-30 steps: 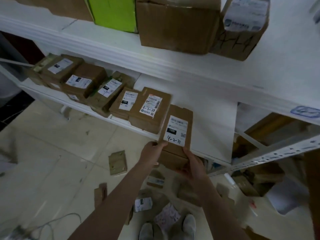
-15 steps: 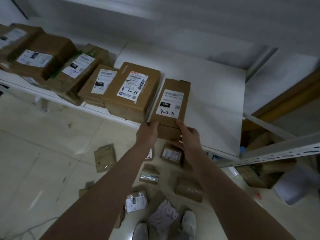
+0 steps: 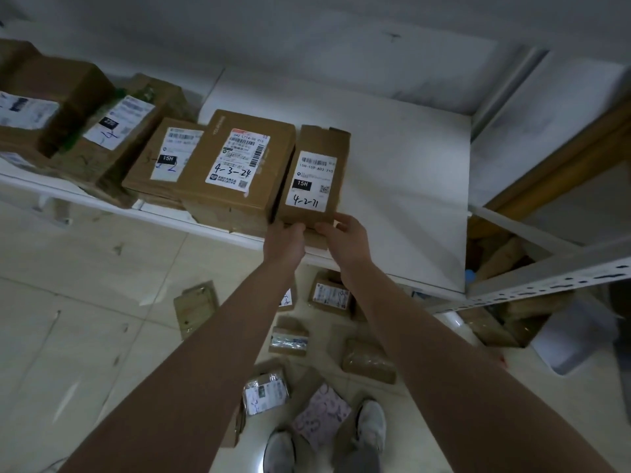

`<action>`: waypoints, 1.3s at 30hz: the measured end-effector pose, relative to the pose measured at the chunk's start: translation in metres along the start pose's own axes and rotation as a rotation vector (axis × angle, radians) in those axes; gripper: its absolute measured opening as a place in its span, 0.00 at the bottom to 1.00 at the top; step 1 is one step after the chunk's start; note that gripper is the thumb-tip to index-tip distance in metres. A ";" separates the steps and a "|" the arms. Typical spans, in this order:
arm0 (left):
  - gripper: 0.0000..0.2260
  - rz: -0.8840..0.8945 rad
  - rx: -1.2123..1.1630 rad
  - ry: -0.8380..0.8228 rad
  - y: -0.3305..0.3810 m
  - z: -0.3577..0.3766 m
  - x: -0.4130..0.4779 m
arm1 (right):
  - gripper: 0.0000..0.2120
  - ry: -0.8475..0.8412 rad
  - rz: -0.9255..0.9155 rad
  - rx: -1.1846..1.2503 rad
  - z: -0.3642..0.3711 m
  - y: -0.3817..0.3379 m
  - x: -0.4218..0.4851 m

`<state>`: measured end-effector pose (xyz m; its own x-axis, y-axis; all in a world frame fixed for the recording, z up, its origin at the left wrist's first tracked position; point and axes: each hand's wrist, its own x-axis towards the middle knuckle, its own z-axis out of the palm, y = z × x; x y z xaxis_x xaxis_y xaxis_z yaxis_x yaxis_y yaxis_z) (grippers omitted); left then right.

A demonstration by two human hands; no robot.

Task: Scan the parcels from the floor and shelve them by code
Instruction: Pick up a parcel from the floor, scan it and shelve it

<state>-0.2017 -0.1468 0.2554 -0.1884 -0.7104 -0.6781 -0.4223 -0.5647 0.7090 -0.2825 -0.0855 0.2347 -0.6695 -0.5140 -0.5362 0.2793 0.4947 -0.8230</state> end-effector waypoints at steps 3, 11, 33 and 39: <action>0.10 0.033 0.040 -0.076 -0.001 0.008 -0.010 | 0.25 0.026 -0.054 -0.012 -0.003 0.005 -0.010; 0.08 -0.080 0.244 -0.223 -0.032 0.019 -0.034 | 0.07 0.231 -0.101 -0.014 -0.055 0.069 -0.045; 0.07 -0.287 0.524 -0.490 -0.238 0.228 -0.079 | 0.36 0.500 0.515 -0.126 -0.268 0.375 -0.047; 0.12 -0.297 0.496 -0.531 -0.306 0.281 -0.036 | 0.43 0.475 0.533 -0.301 -0.296 0.456 0.010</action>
<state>-0.3151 0.1695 0.0081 -0.3514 -0.1923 -0.9163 -0.8447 -0.3569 0.3988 -0.3654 0.3422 -0.0907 -0.7392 0.1692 -0.6519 0.4934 0.7949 -0.3532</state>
